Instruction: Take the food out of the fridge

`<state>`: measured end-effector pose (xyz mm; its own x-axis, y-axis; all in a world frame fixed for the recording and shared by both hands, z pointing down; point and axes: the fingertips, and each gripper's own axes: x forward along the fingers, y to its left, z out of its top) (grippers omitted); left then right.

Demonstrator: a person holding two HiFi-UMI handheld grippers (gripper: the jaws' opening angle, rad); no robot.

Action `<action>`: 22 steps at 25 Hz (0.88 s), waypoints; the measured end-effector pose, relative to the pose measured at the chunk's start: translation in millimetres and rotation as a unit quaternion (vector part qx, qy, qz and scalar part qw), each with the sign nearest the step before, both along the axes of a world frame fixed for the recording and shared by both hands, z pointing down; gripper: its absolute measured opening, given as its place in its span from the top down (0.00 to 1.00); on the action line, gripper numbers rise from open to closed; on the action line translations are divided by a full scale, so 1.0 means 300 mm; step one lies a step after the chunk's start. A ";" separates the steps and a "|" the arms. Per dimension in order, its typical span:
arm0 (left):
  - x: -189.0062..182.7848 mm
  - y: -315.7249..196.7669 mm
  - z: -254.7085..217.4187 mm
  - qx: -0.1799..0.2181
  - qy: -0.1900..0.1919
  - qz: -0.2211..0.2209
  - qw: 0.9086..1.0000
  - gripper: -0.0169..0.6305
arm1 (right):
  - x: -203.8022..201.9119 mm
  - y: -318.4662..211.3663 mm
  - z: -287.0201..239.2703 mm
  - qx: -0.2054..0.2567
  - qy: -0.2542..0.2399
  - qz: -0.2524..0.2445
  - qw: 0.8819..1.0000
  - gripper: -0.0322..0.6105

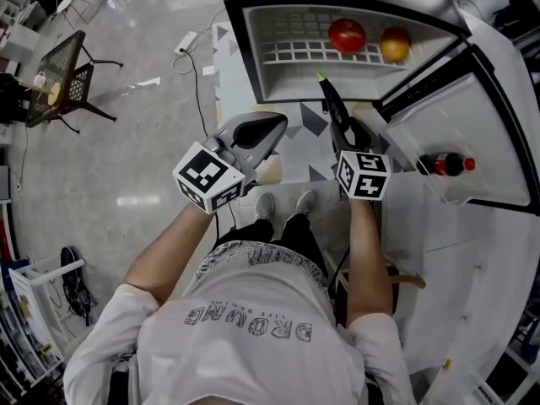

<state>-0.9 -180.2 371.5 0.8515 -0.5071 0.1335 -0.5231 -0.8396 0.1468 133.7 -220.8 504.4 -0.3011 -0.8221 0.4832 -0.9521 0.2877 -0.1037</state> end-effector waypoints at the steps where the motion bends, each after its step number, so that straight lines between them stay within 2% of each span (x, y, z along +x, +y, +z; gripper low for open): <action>1: -0.004 0.004 -0.005 0.001 0.001 0.001 1.000 0.96 | -0.001 0.013 -0.013 0.004 -0.001 0.002 1.000 0.69; 22: -0.015 0.009 -0.065 0.016 0.018 0.023 0.999 0.96 | -0.033 0.176 -0.300 0.077 -0.025 0.003 0.997 0.69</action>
